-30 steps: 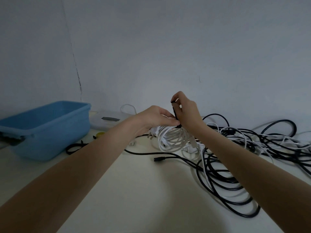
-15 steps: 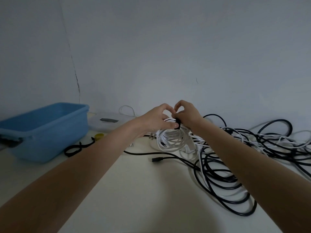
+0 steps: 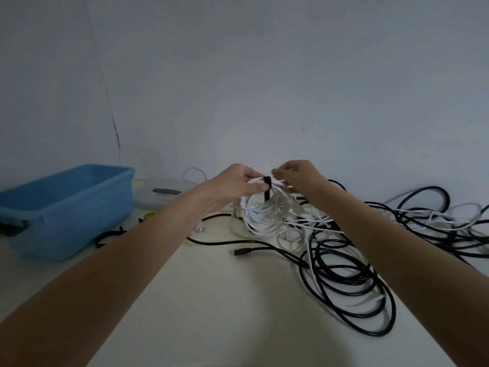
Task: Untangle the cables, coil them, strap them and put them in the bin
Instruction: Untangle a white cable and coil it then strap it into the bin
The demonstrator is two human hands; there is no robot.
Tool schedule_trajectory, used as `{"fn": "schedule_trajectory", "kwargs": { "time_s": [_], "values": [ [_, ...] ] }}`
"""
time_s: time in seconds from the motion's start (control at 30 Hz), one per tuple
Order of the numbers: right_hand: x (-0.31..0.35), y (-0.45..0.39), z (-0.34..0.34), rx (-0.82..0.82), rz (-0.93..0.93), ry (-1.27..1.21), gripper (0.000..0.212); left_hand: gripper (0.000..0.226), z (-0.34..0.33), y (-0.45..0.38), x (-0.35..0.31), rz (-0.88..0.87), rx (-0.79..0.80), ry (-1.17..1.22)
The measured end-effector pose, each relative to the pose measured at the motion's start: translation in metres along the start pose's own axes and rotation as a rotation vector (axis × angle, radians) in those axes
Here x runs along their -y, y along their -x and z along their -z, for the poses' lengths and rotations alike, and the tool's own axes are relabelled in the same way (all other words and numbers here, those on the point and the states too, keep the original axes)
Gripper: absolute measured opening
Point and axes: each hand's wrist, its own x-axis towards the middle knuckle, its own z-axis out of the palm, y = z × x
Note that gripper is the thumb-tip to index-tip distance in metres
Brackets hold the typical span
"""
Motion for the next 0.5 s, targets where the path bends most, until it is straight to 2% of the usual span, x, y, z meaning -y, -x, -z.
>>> {"fn": "schedule_trajectory", "kwargs": {
  "time_s": [0.07, 0.13, 0.2, 0.27, 0.5],
  "values": [
    [0.001, 0.003, 0.005, 0.051, 0.093, 0.01, 0.011, 0.031, 0.005, -0.006, 0.005, 0.049, -0.054, 0.013],
    [0.004, 0.008, 0.009, 0.194, 0.158, -0.01, 0.008, 0.03, 0.006, -0.008, 0.006, 0.081, -0.057, 0.09],
    [0.006, 0.011, 0.007, 0.28, 0.196, 0.092, 0.02, 0.027, 0.007, -0.009, 0.007, 0.102, -0.047, 0.179],
    [0.008, 0.01, 0.004, 0.268, 0.21, 0.188, 0.031, 0.025, 0.007, -0.009, 0.009, 0.113, -0.032, 0.246],
    [0.01, 0.008, 0.0, 0.259, 0.166, 0.218, 0.025, 0.02, 0.007, -0.008, 0.012, 0.124, 0.043, 0.362]
  ]
}}
